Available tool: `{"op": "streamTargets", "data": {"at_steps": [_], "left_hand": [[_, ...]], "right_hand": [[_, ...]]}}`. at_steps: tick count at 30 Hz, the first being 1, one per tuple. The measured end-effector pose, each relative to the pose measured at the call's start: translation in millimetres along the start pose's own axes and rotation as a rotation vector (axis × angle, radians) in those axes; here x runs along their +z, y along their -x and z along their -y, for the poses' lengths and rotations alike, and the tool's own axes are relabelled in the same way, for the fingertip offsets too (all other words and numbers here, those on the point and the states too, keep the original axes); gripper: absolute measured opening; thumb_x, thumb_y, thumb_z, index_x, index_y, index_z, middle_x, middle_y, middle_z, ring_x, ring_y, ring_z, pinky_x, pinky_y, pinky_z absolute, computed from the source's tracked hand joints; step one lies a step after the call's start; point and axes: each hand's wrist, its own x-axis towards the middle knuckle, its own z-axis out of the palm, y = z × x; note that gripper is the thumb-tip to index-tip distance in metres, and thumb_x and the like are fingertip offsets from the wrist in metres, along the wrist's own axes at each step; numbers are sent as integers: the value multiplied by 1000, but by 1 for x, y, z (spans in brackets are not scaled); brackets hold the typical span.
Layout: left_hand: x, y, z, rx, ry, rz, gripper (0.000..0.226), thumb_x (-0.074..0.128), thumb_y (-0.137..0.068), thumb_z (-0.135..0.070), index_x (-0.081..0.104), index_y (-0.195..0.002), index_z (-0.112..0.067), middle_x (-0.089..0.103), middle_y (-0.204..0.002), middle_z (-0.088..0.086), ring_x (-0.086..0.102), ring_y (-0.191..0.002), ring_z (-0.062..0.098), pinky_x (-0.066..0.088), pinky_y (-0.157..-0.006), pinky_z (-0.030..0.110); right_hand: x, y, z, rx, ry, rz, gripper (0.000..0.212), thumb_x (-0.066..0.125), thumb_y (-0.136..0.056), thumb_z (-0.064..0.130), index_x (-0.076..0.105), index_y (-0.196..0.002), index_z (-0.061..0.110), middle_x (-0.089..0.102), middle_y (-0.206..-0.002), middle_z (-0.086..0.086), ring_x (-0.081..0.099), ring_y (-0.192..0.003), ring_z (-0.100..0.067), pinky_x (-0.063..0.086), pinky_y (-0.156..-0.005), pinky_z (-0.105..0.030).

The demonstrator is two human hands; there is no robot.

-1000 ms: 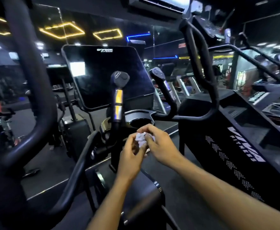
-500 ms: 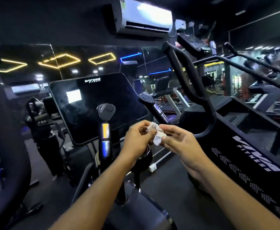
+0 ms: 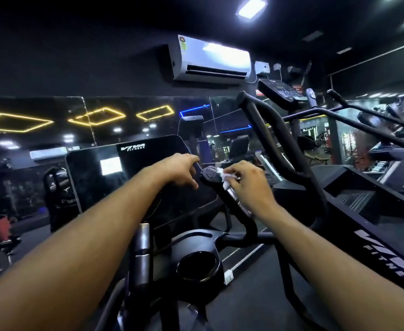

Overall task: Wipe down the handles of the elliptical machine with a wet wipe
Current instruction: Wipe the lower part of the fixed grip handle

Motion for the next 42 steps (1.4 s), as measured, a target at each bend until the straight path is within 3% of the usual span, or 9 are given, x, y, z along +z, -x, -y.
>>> {"op": "streamTargets", "data": {"at_steps": [5, 9, 12, 20, 25, 29, 34, 38, 42], "left_hand": [[21, -17, 13, 114, 168, -118, 54, 84, -87, -25, 66, -138, -25, 67, -97, -10, 66, -95, 11, 47, -86, 23], [24, -27, 24, 103, 355, -86, 54, 89, -82, -19, 71, -133, -21, 76, -94, 3, 74, -89, 22, 59, -90, 33], [26, -29, 25, 119, 329, -102, 40, 88, -83, -19, 76, -121, -23, 73, -78, -6, 68, -69, 9, 57, -83, 27], [24, -33, 25, 130, 386, -97, 45, 90, -80, -18, 75, -122, -22, 80, -95, -1, 77, -94, 19, 64, -81, 29], [23, -32, 26, 124, 364, -68, 28, 86, -84, -13, 78, -109, -21, 80, -91, -6, 76, -95, 17, 61, -68, 23], [22, -28, 23, 89, 375, -76, 38, 89, -82, -21, 74, -117, -18, 76, -93, -6, 75, -99, 22, 64, -68, 26], [23, -26, 20, -44, 286, 86, 37, 77, -91, -47, 77, -98, -10, 81, -82, 0, 79, -80, 14, 63, -77, 35], [23, -25, 19, -125, 247, 133, 35, 75, -93, -44, 72, -91, -10, 80, -78, 3, 75, -69, 14, 56, -64, 27], [23, -23, 20, -170, 177, 148, 30, 76, -94, -36, 75, -98, -6, 81, -82, 4, 73, -65, 13, 54, -58, 25]], "right_hand": [[26, -24, -3, -96, 165, 89, 14, 67, -93, 9, 77, -104, 11, 67, -102, -7, 61, -98, -26, 41, -82, -28], [34, -46, 5, -136, 159, 77, 14, 68, -93, 8, 78, -101, 12, 67, -98, -3, 62, -95, -24, 48, -84, -33], [39, -33, 7, -281, 237, 82, 19, 66, -92, 5, 77, -107, 11, 67, -103, -4, 56, -94, -23, 47, -85, -31], [23, -38, -20, -218, 131, 68, 14, 73, -90, 10, 80, -99, 17, 68, -94, 3, 63, -85, -13, 47, -82, -24], [40, -20, 2, -486, 198, 70, 30, 68, -87, -6, 76, -110, 11, 68, -104, -3, 57, -91, -23, 50, -82, -30], [21, 3, -33, -541, 140, 51, 29, 72, -84, -8, 77, -107, 9, 70, -106, -2, 63, -95, -19, 51, -90, -29], [31, -16, -30, -416, 22, -50, 21, 70, -91, 1, 77, -109, 9, 71, -105, 0, 67, -98, -15, 53, -90, -32], [46, -30, -18, -600, 43, 109, 33, 57, -91, -8, 72, -118, 4, 68, -122, -5, 60, -118, -20, 44, -108, -28], [45, -47, -9, -567, 76, 279, 28, 44, -96, 12, 69, -107, 9, 65, -109, 0, 58, -105, -18, 46, -97, -30]]}}
